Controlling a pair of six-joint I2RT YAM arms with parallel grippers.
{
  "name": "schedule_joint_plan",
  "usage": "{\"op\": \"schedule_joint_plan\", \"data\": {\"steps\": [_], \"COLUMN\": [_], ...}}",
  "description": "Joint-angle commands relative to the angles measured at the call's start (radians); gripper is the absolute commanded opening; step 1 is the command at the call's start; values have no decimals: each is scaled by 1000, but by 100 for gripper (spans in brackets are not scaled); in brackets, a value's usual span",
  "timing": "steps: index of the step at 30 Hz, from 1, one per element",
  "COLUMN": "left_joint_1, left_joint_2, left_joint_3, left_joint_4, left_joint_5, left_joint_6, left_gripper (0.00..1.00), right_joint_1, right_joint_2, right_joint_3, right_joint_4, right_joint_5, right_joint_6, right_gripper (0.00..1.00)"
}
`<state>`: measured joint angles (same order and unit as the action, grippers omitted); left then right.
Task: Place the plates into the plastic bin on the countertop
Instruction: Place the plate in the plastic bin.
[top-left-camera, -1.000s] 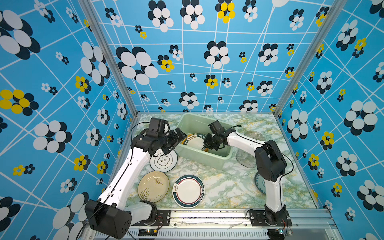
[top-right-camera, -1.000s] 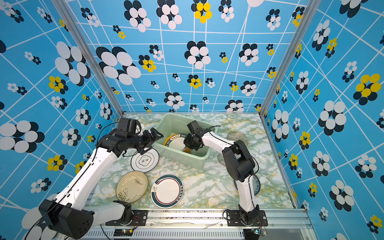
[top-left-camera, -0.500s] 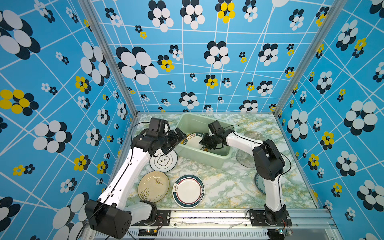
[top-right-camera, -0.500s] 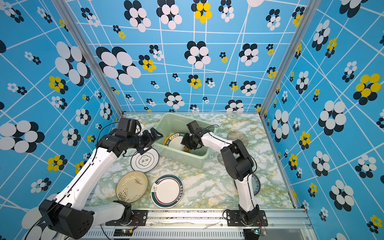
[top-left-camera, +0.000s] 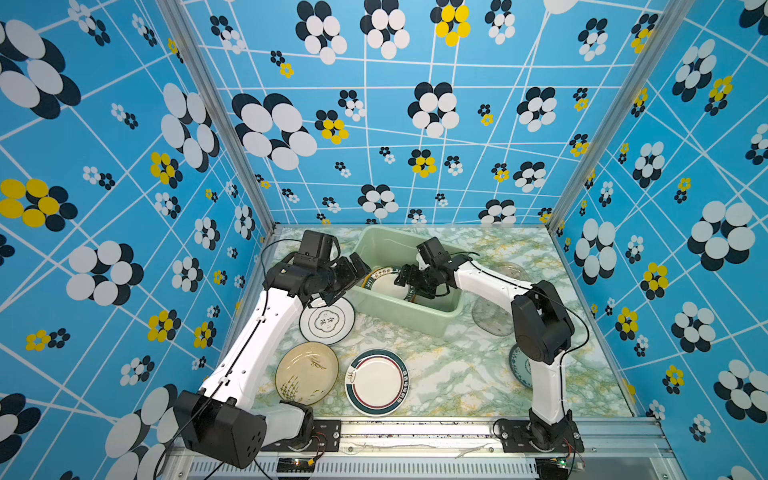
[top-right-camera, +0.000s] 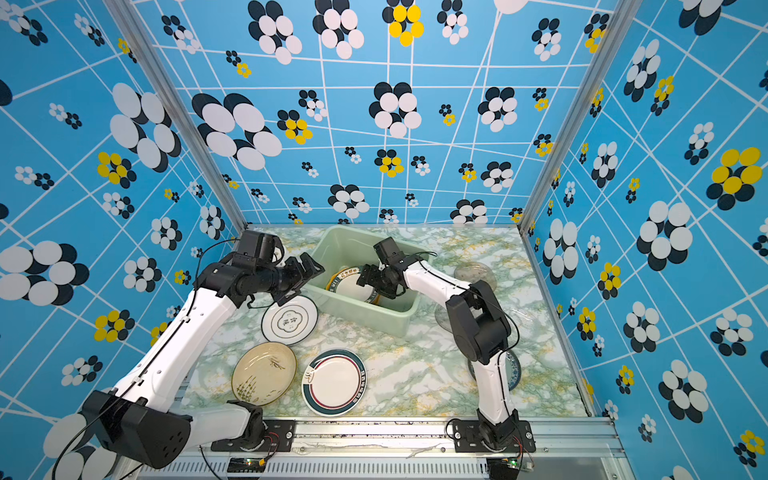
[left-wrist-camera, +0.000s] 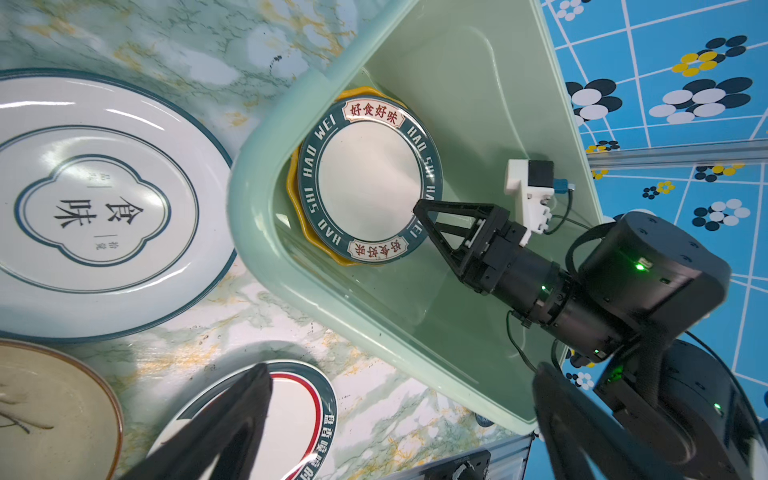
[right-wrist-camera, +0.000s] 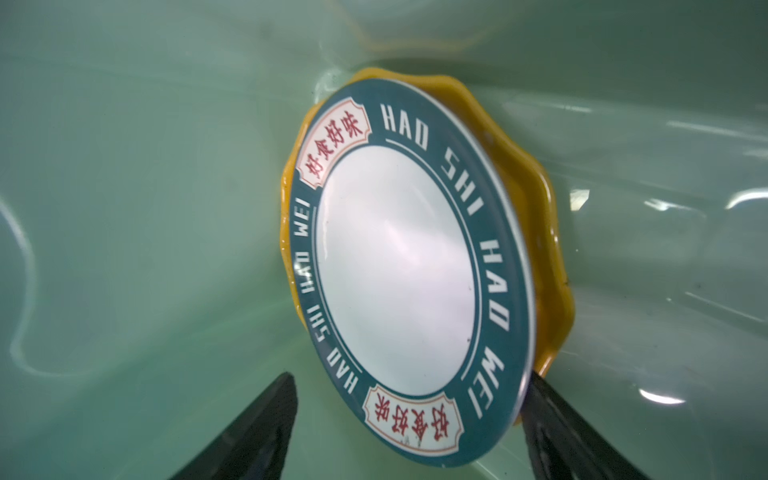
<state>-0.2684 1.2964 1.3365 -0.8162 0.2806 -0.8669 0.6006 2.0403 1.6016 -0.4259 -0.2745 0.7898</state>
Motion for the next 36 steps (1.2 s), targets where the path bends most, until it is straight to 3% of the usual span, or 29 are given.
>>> {"op": "schedule_joint_plan", "data": {"steps": [1,9,15,19,22,26,29,33,36], "left_joint_1": [7,25,83,100,121,151,153,148,133], "left_joint_2": [28,96,214,294,333,371,379,305,212], "left_joint_3": [47,89,204,313,370,483,548,419,296], "left_joint_4": [-27,33,32,-56,-159,-353,-398,-241,-144], "left_joint_5": [-45,-91,-87,-115,-116,-102,-93,-40,-52], "left_joint_6": [20,20,32,63,48,27,96,234,271], "left_gripper": [99,99,99,99,99,99,99,99,99], "right_joint_1": [-5,-5,-10,-28,-44,-84,-86,-52,-1], "right_joint_2": [-82,-216,-297,-283,-311,-371,-392,-409,-423], "right_joint_3": [73,-71,-161,-121,-99,-157,-110,-47,-11], "right_joint_4": [-102,-81,-69,-139,-212,-185,-176,-145,-198], "right_joint_5": [29,-9,-65,-168,-178,-189,-205,-219,-177], "right_joint_6": [-162,-280,-313,-360,-408,-303,-257,-316,-357], "right_gripper": [91,95,95,94,94,94,94,92,91]}}
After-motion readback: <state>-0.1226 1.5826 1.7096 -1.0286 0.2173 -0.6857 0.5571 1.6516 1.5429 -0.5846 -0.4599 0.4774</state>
